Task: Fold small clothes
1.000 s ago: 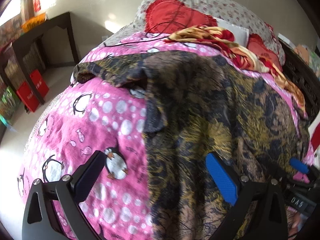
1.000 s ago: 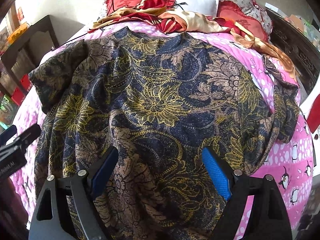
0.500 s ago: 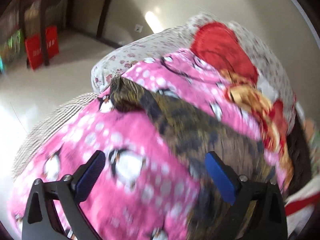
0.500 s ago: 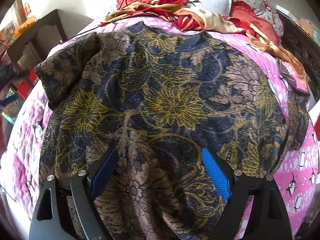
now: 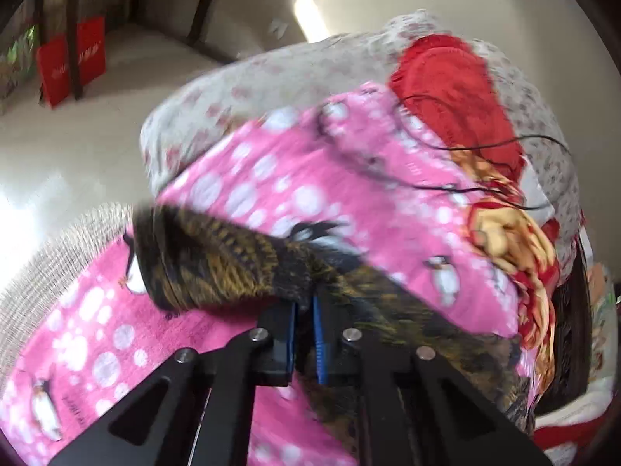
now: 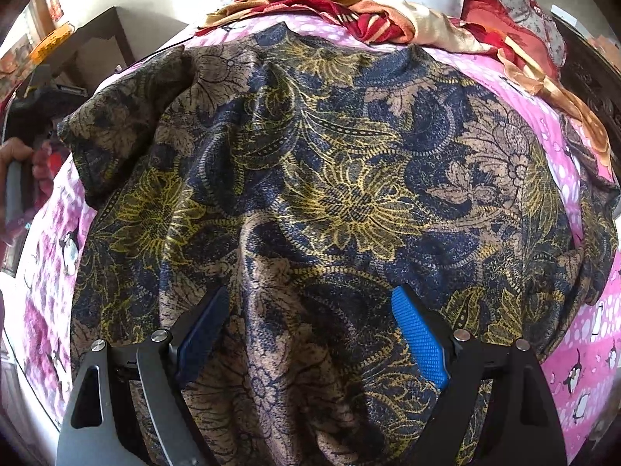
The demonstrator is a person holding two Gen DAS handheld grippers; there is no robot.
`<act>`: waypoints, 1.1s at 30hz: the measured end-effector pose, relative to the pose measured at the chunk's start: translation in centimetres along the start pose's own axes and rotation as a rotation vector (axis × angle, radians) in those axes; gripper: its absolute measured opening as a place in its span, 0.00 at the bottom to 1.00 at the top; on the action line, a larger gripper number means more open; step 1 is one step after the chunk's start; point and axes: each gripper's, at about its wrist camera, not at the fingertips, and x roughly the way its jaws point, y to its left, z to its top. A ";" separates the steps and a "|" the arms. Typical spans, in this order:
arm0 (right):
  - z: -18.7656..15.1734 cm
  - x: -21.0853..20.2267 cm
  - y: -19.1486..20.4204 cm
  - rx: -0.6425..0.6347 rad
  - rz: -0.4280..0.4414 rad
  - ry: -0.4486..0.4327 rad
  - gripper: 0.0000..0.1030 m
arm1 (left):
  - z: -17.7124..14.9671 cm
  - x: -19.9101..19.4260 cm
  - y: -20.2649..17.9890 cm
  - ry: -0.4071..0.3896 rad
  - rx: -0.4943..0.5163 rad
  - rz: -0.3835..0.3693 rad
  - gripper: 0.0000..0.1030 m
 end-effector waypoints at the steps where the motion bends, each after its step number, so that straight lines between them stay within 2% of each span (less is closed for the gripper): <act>1: 0.0 0.0 -0.4 0.013 0.006 0.002 0.86 | 0.0 -1.5 -1.4 -0.026 0.048 -0.029 0.06; 4: -0.2 -0.4 -1.7 0.055 0.023 -0.004 0.86 | -1.3 -6.6 -6.4 -0.100 0.191 -0.141 0.06; 8: -0.5 -1.5 -4.2 0.109 0.020 -0.030 0.86 | -5.6 -11.8 -14.1 -0.129 0.379 -0.298 0.06; 11: -1.0 -2.7 -6.3 0.156 -0.002 -0.050 0.86 | -11.1 -13.5 -19.8 -0.103 0.524 -0.419 0.07; 13: -1.7 -3.2 -7.8 0.195 -0.009 -0.053 0.86 | -15.1 -12.6 -22.7 -0.045 0.596 -0.456 0.07; 17: -3.2 -3.5 -11.0 0.276 -0.020 -0.024 0.86 | -23.9 -6.9 -26.3 0.124 0.704 -0.415 0.09; 18: -3.7 -3.7 -11.9 0.295 -0.024 -0.019 0.85 | -25.3 -5.6 -26.6 0.164 0.712 -0.395 0.15; 19: -4.0 -3.8 -12.6 0.307 -0.025 -0.017 0.84 | -26.8 -4.3 -26.6 0.208 0.721 -0.370 0.26; 20: -4.5 -4.2 -13.5 0.326 -0.029 -0.017 0.84 | -27.7 -3.2 -26.5 0.238 0.728 -0.346 0.33; 21: -4.7 -4.5 -14.0 0.335 -0.035 -0.020 0.84 | -28.4 -2.6 -26.2 0.247 0.732 -0.328 0.45; 23: -5.2 -5.3 -15.1 0.343 -0.049 -0.029 0.84 | -28.8 -2.8 -25.2 0.226 0.754 -0.303 0.50; 24: -5.2 -5.5 -15.5 0.343 -0.057 -0.034 0.84 | -28.6 -3.4 -24.7 0.217 0.763 -0.307 0.56; 25: -5.1 -5.6 -15.7 0.340 -0.058 -0.039 0.84 | -28.3 -4.5 -23.9 0.198 0.777 -0.325 0.67; 26: -4.9 -5.9 -15.8 0.337 -0.052 -0.046 0.84 | -27.9 -5.6 -22.9 0.162 0.782 -0.336 0.74; 28: -4.1 -6.4 -15.6 0.332 -0.024 -0.067 0.83 | -27.0 -7.8 -20.8 0.066 0.773 -0.323 0.93; 29: -3.8 -6.5 -15.4 0.327 -0.009 -0.079 0.82 | -26.2 -9.1 -18.9 -0.009 0.756 -0.301 0.96; 31: -2.7 -6.6 -14.5 0.305 0.047 -0.122 0.82 | -24.8 -10.1 -16.3 -0.080 0.724 -0.245 0.98; 33: -1.6 -6.3 -13.0 0.274 0.065 -0.131 0.82 | -23.2 -9.9 -14.1 -0.103 0.697 -0.143 0.98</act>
